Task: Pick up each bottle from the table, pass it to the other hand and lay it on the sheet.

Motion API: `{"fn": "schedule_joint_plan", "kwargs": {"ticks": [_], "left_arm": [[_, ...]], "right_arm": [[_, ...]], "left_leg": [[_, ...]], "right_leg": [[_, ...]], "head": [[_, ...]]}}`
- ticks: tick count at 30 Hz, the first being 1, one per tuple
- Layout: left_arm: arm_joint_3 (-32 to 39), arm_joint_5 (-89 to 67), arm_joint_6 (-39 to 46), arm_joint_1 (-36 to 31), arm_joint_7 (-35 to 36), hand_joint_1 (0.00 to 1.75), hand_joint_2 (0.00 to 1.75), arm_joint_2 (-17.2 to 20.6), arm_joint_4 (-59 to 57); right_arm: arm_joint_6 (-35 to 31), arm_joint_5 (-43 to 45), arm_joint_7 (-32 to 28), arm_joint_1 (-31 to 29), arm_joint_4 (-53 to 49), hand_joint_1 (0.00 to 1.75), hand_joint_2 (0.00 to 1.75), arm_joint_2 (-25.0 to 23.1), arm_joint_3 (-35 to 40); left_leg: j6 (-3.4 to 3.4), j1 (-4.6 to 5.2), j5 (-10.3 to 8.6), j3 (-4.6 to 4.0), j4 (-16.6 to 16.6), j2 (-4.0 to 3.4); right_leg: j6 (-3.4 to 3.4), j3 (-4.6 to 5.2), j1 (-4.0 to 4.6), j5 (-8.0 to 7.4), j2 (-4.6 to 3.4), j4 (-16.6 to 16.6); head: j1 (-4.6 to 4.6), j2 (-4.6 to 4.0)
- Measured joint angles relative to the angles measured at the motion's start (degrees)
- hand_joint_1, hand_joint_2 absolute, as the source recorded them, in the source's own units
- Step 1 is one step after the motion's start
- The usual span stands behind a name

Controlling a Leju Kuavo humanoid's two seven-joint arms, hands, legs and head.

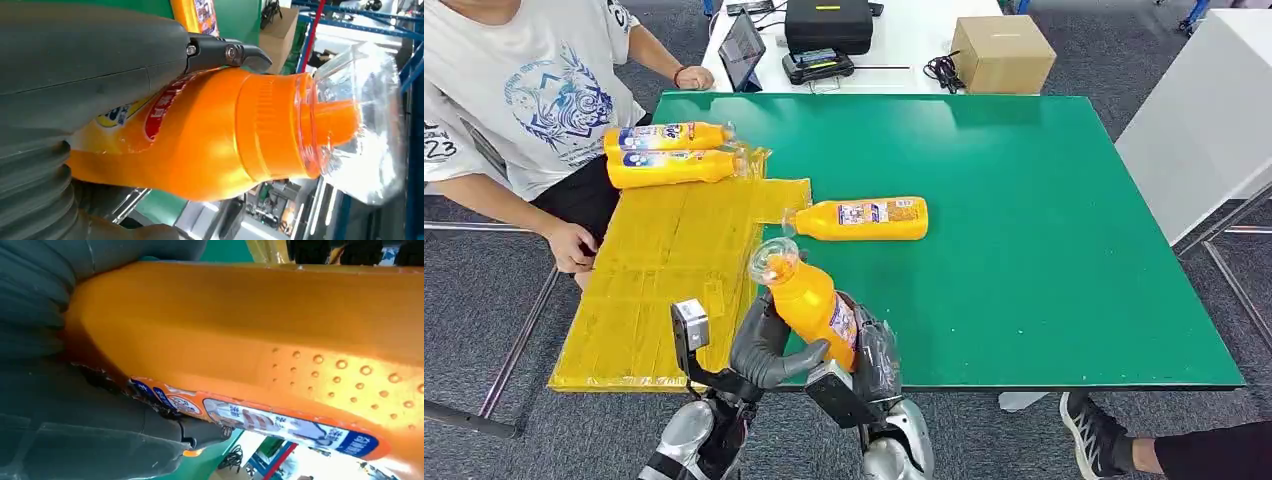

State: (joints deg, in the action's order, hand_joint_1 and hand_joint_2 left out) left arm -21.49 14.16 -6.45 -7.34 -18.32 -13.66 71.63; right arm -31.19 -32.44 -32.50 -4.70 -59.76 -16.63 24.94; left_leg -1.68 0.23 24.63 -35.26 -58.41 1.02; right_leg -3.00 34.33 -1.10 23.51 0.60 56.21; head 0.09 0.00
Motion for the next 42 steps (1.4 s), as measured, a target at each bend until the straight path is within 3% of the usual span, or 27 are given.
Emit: {"fn": "schedule_joint_plan", "kwargs": {"ticks": [17,18,19,36,38,39,40,42], "left_arm": [[1.9,4.5,-1.5,-0.5,0.7,0.0,1.75,0.3,-2.9],[2.1,4.6,-1.5,-0.5,0.6,0.63,1.75,0.3,-3.1],[2.3,4.6,-1.5,-0.5,0.6,1.75,1.75,0.4,-3.4],[3.4,2.6,-0.5,-0.2,-2.1,1.75,1.75,0.7,-3.7],[3.5,2.1,0.1,-0.2,-2.6,1.75,1.75,0.7,-3.6],[3.5,2.0,0.5,-0.1,-2.8,1.75,1.75,0.7,-3.5],[3.5,1.7,0.7,-0.1,-3.0,1.75,1.75,0.7,-3.4],[3.5,0.3,2.1,-0.1,-3.8,1.75,1.75,0.7,-2.9]], "right_arm": [[3.7,0.3,0.4,-5.8,10.9,1.75,1.75,-0.4,7.4],[3.8,0.4,0.4,-6.1,11.6,1.75,1.75,-0.4,7.8],[4.0,0.4,0.4,-6.4,12.2,1.75,1.75,-0.4,8.2],[5.2,2.1,0.6,-8.1,15.4,1.75,1.75,-0.5,9.6],[5.5,2.6,0.6,-8.1,15.4,0.0,1.75,-0.6,9.6],[5.6,2.8,0.5,-8.2,15.4,0.0,1.75,-0.7,9.6],[5.6,2.8,0.5,-8.2,15.4,0.0,0.0,-0.7,9.6],[5.4,3.4,0.5,-8.1,15.3,0.0,0.0,-0.8,9.6]], "left_leg": [[0.0,0.0,-0.01,0.03,0.0,-0.03],[0.0,0.0,-0.01,0.03,0.0,-0.04],[0.0,0.0,-0.01,0.02,0.0,-0.04],[0.0,0.0,0.0,0.02,0.0,-0.12],[0.01,0.0,0.0,0.02,0.0,-0.13],[0.0,0.0,0.0,0.02,0.0,-0.13],[0.01,0.0,0.0,0.02,0.0,-0.13],[0.0,0.0,0.0,0.02,0.0,-0.12]], "right_leg": [[0.0,0.01,0.0,0.0,-0.03,0.0],[0.0,0.02,0.0,0.0,-0.04,0.0],[0.0,0.03,0.0,0.0,-0.04,0.0],[0.0,0.07,0.0,0.0,-0.12,0.0],[0.0,0.07,0.0,-0.01,-0.12,0.0],[0.0,0.07,0.0,0.0,-0.13,0.0],[0.0,0.08,0.0,0.0,-0.13,0.0],[0.0,0.08,0.0,0.0,-0.13,0.0]], "head": [[0.02,0.0],[0.02,0.0],[0.0,0.0],[0.0,0.0],[0.02,0.0],[0.0,0.0],[0.0,0.0],[0.0,0.0]]}}
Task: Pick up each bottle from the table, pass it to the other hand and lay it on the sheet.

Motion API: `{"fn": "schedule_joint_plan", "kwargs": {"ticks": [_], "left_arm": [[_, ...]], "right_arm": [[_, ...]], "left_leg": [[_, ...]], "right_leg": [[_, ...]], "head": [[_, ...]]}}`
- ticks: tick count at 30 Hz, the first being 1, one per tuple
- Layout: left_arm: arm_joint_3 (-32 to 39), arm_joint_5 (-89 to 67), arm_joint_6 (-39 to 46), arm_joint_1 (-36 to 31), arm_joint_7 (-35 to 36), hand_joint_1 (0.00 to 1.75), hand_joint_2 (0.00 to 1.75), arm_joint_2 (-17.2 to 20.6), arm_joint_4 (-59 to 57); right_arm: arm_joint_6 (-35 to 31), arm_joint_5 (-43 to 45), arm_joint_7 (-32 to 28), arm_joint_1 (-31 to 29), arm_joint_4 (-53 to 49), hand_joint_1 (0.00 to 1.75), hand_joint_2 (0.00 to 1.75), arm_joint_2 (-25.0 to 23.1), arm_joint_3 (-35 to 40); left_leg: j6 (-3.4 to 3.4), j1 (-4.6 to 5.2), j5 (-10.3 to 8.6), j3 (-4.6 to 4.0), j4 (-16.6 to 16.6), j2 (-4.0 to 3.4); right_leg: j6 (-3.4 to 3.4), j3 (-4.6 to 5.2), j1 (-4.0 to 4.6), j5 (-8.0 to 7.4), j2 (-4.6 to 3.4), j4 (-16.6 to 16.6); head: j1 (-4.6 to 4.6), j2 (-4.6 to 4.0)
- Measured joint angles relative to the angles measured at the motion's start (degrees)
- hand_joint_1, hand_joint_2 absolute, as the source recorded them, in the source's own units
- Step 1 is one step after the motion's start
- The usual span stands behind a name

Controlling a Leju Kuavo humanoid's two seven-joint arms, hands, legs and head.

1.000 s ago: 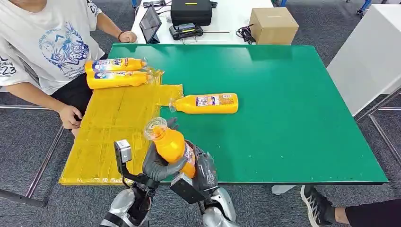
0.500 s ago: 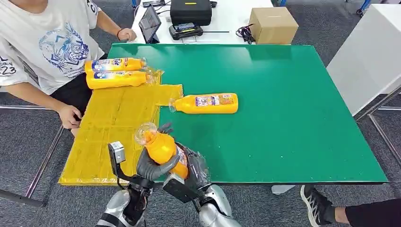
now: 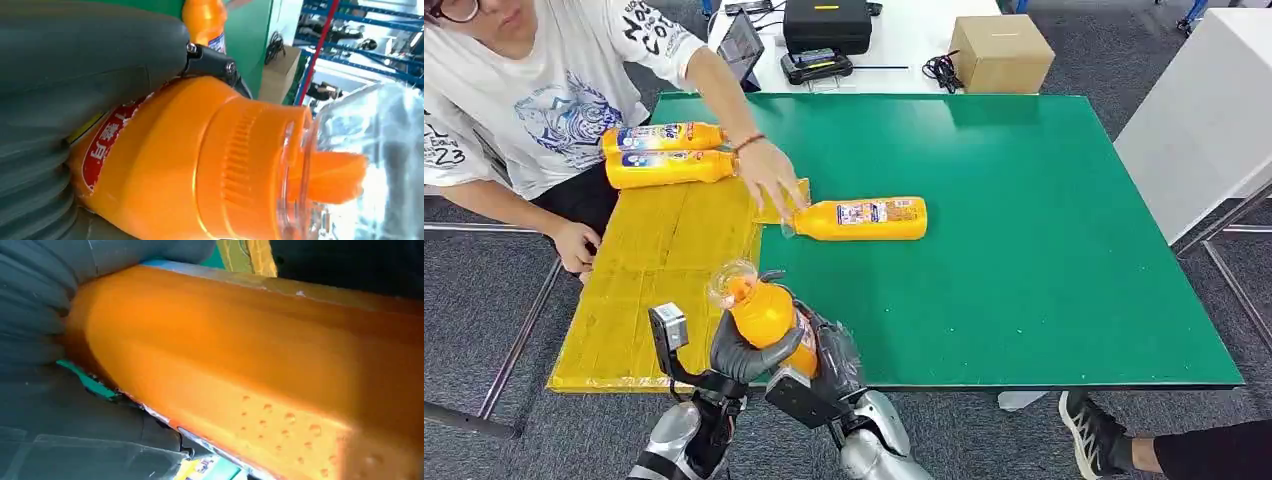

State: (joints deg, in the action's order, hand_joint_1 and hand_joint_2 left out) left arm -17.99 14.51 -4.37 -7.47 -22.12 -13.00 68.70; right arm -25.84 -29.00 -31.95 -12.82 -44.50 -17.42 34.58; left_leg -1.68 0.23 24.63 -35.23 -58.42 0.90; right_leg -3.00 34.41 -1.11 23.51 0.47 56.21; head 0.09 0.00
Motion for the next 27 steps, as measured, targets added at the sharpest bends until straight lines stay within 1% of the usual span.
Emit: {"fn": "schedule_joint_plan", "kwargs": {"ticks": [4,8,11,14,18,21,24,27], "left_arm": [[0.0,-3.6,4.9,-0.5,-2.4,1.75,1.75,-0.2,2.3],[1.4,-6.1,8.9,-2.9,-4.0,1.75,1.75,-0.2,4.7],[2.2,-9.9,13.3,-4.1,-6.5,1.75,1.75,-0.2,5.6],[4.0,-16.2,20.2,-5.7,-9.7,1.75,1.75,-0.1,5.9],[6.3,-20.1,23.7,-7.7,-10.9,1.75,1.75,0.2,6.0],[7.4,-29.2,29.8,-8.8,-11.7,1.75,1.75,0.7,5.8],[8.7,-43.5,38.2,-10.9,-11.6,1.75,1.75,1.8,3.4],[10.0,-47.0,40.0,-12.1,-11.7,1.75,1.75,2.6,1.1]], "right_arm": [[-0.6,4.4,-0.7,1.5,-4.0,0.0,0.0,0.0,-0.3],[0.7,7.5,0.1,3.9,-13.5,0.0,0.0,0.9,-0.7],[1.5,10.1,-1.3,5.1,-18.9,0.0,0.0,1.4,-1.0],[1.9,13.2,-3.2,6.8,-26.3,0.0,0.0,1.9,-1.3],[2.4,14.7,-3.4,8.4,-34.2,0.0,0.0,2.5,-1.4],[2.6,16.7,-5.0,9.3,-38.6,0.0,0.0,2.8,-1.4],[2.7,18.1,-5.8,9.6,-42.6,0.0,0.0,3.0,-1.1],[2.7,18.4,-5.8,9.6,-45.4,0.0,0.0,3.0,-0.7]], "left_leg": [[0.0,0.0,0.0,-0.03,0.0,-0.02],[0.0,0.0,-0.01,-0.04,0.0,0.0],[0.0,0.0,-0.01,-0.02,0.0,-0.02],[0.0,-0.01,-0.01,-0.03,0.0,0.01],[0.0,-0.01,-0.01,-0.04,0.0,0.0],[0.0,0.0,-0.01,-0.05,0.0,0.0],[0.0,0.0,-0.01,-0.04,0.0,-0.01],[0.0,-0.01,-0.01,-0.01,0.0,-0.02]], "right_leg": [[-0.01,0.03,0.0,-0.01,-0.02,0.0],[-0.01,0.01,0.0,-0.02,-0.01,0.0],[-0.01,0.01,0.0,-0.02,-0.02,0.0],[-0.01,0.01,0.0,-0.02,-0.01,0.0],[-0.01,0.01,0.0,-0.02,-0.02,0.0],[-0.01,0.01,0.0,-0.02,-0.02,0.0],[-0.01,0.01,0.0,-0.02,-0.02,0.0],[0.0,0.0,0.0,-0.02,-0.03,0.0]], "head": [[0.0,0.0],[0.0,0.0],[-0.02,0.0],[-0.02,0.0],[0.0,0.0],[0.0,0.0],[-0.02,0.0],[0.0,0.0]]}}
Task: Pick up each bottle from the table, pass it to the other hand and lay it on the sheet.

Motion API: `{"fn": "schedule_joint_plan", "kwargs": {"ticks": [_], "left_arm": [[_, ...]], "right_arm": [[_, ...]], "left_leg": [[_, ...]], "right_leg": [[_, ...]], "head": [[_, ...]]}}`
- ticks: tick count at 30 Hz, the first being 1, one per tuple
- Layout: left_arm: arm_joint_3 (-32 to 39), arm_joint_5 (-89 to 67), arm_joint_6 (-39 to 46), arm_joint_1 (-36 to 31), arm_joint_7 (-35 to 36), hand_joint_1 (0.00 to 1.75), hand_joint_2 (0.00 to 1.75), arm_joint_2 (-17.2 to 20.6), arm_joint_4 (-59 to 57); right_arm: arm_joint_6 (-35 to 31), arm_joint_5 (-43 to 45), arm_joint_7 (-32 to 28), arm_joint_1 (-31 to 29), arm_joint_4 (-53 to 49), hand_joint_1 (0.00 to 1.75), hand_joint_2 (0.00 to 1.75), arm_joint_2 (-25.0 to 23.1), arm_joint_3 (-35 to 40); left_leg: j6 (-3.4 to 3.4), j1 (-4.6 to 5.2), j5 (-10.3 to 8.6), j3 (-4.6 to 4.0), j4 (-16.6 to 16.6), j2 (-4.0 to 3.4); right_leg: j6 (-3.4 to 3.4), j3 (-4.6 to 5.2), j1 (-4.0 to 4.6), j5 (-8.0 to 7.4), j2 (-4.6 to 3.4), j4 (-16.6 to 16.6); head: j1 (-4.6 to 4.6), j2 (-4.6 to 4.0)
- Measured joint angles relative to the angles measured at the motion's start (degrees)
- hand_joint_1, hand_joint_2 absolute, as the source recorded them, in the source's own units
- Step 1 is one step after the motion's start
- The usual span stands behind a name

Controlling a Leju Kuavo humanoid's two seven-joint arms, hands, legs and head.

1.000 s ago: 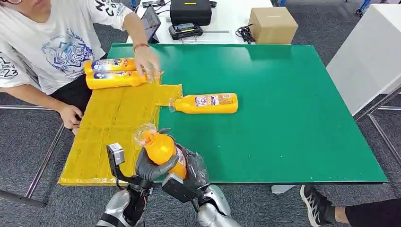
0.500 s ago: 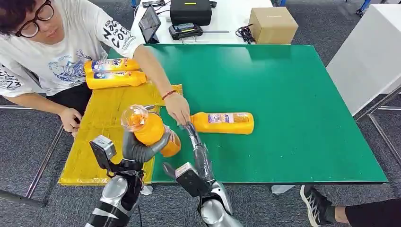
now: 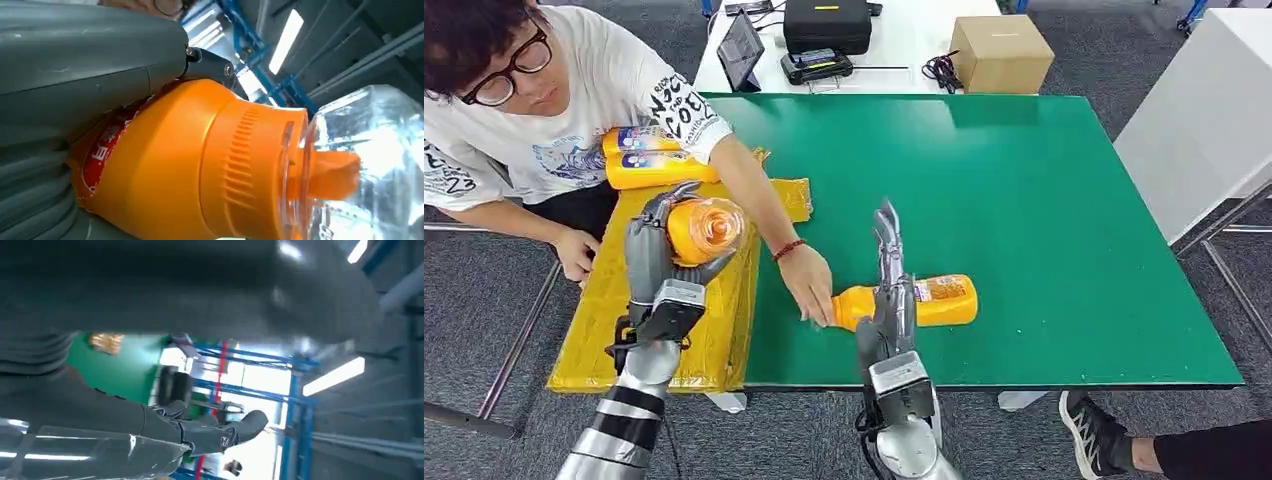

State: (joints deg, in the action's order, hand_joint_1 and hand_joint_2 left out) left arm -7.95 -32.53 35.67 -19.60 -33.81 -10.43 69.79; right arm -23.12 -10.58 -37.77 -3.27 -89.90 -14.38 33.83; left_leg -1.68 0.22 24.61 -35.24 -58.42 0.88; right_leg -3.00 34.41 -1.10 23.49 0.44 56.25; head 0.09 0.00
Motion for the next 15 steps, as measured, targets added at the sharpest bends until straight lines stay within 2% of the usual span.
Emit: {"fn": "schedule_joint_plan", "kwargs": {"ticks": [2,4,7,11,15], "left_arm": [[0.6,-4.6,1.4,-0.8,2.3,1.75,1.75,0.5,-2.0],[1.7,-16.3,3.4,-2.2,5.8,1.75,1.75,1.4,-5.6],[5.9,-28.4,3.9,-3.4,6.5,1.75,1.75,2.1,-10.6],[13.3,-33.0,4.2,-5.3,6.0,1.75,1.75,3.1,-18.5],[17.6,-36.1,4.4,-6.5,7.8,1.75,1.75,3.9,-24.7]], "right_arm": [[-0.2,0.1,-0.4,0.0,-1.2,0.0,0.0,0.2,0.3],[-0.5,0.2,-0.6,0.0,-2.7,0.0,0.0,0.3,1.0],[-0.9,-0.1,-0.6,0.0,-4.7,0.0,0.0,0.6,1.9],[-0.8,-0.5,0.1,0.0,-6.4,0.0,0.0,0.8,2.8],[-0.8,0.3,0.2,0.0,-6.8,0.0,0.0,1.2,3.3]], "left_leg": [[0.0,0.0,-0.01,0.0,0.0,0.02],[0.0,0.0,-0.01,-0.01,0.0,0.01],[0.0,0.0,-0.01,0.0,0.0,-0.16],[0.01,-0.02,0.0,0.0,0.0,-0.25],[0.01,-0.04,0.0,-0.03,0.0,-0.16]], "right_leg": [[0.0,0.0,0.0,0.0,0.01,0.0],[0.0,-0.02,0.0,0.0,0.0,0.0],[0.0,0.02,0.0,0.0,-0.13,0.0],[0.01,0.08,0.01,0.0,-0.2,0.0],[0.01,0.07,0.02,0.0,-0.19,0.0]], "head": [[0.0,0.0],[-0.02,0.0],[0.0,0.0],[0.0,0.0],[0.0,0.0]]}}
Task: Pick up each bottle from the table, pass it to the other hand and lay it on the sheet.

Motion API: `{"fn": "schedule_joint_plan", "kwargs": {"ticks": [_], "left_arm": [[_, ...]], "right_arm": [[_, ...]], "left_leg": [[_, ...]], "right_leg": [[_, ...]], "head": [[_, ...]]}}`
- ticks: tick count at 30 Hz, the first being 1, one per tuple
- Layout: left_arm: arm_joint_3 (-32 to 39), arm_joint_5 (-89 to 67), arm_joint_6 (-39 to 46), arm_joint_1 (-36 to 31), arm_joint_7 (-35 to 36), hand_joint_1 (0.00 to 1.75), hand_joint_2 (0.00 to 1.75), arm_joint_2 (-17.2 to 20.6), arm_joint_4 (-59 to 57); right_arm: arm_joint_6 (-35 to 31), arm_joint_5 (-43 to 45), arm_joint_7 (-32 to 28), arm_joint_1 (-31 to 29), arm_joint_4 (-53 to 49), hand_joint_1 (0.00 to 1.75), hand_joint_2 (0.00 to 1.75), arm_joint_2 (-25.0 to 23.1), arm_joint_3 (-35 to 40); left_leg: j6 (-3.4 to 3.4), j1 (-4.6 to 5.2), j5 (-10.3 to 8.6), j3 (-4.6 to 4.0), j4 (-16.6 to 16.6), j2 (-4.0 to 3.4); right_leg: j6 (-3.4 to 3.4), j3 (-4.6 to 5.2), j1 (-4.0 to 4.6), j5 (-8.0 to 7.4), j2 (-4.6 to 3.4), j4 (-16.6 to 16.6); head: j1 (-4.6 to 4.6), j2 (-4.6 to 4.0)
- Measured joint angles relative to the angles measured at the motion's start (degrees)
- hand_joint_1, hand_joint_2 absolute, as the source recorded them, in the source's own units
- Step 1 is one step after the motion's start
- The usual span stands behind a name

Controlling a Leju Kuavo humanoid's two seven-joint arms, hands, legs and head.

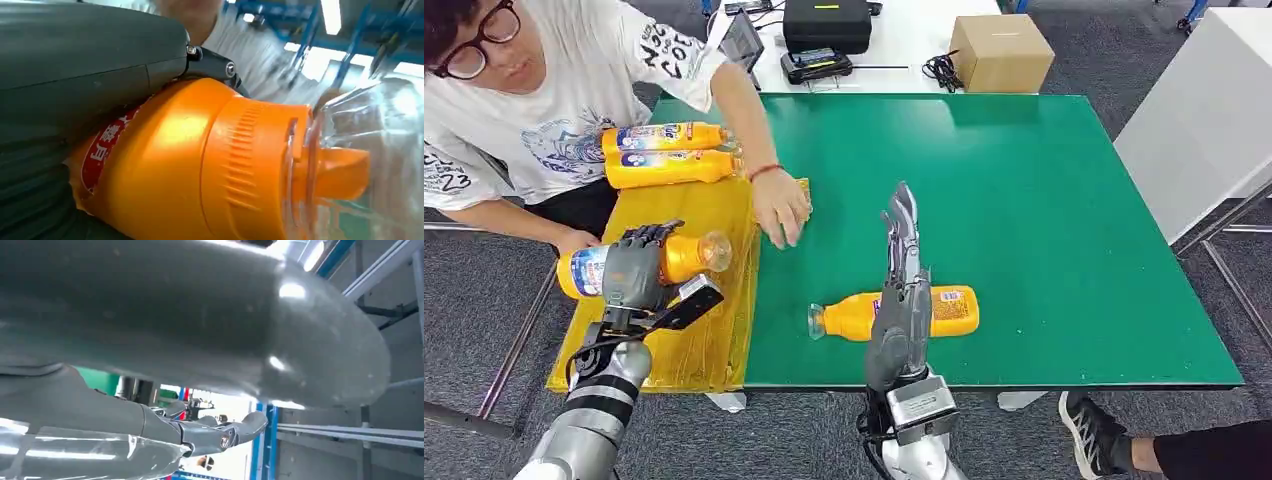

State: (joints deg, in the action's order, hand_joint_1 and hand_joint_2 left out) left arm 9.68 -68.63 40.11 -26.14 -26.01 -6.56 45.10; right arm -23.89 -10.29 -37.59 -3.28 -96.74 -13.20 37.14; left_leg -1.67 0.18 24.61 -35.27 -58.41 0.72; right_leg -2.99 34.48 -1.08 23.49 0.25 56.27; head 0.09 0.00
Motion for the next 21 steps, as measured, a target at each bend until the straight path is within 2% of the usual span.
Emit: {"fn": "schedule_joint_plan", "kwargs": {"ticks": [5,15,17,18,21], "left_arm": [[2.0,-6.2,0.0,-0.7,3.2,1.75,1.75,1.7,-7.5],[2.3,-6.9,0.4,-3.3,3.5,1.75,1.75,3.3,-14.8],[2.3,-4.8,-1.8,-4.0,2.0,1.75,1.75,3.5,-16.0],[2.3,-4.1,-3.6,-4.5,1.0,1.75,1.75,3.6,-16.6],[2.1,-4.0,-8.7,-5.8,0.0,1.75,1.75,4.0,-17.7]], "right_arm": [[2.3,0.4,0.0,0.6,0.0,0.0,0.0,0.1,0.2],[2.6,0.5,0.2,0.7,0.0,0.0,0.0,0.2,0.2],[3.0,0.8,0.2,0.7,0.1,0.0,0.0,0.2,0.2],[3.4,1.1,0.2,0.7,0.1,0.0,1.75,0.2,0.2],[4.8,2.3,0.4,0.6,0.4,0.0,1.75,0.2,0.2]], "left_leg": [[0.0,0.01,0.0,0.0,0.0,-0.06],[0.01,0.01,0.0,0.11,0.0,-0.09],[0.01,0.01,0.0,0.15,0.0,-0.08],[0.01,0.01,0.0,0.21,0.0,-0.05],[0.02,0.01,0.02,0.47,0.0,0.13]], "right_leg": [[0.0,0.02,-0.01,0.0,-0.02,0.0],[0.01,-0.07,0.0,-0.01,-0.03,0.0],[0.02,-0.11,0.0,-0.01,-0.02,0.0],[0.02,-0.18,0.0,-0.01,-0.01,0.0],[0.05,-0.48,0.0,0.04,0.05,0.0]], "head": [[0.0,0.0],[0.0,0.0],[0.0,0.0],[0.0,0.0],[0.0,0.0]]}}
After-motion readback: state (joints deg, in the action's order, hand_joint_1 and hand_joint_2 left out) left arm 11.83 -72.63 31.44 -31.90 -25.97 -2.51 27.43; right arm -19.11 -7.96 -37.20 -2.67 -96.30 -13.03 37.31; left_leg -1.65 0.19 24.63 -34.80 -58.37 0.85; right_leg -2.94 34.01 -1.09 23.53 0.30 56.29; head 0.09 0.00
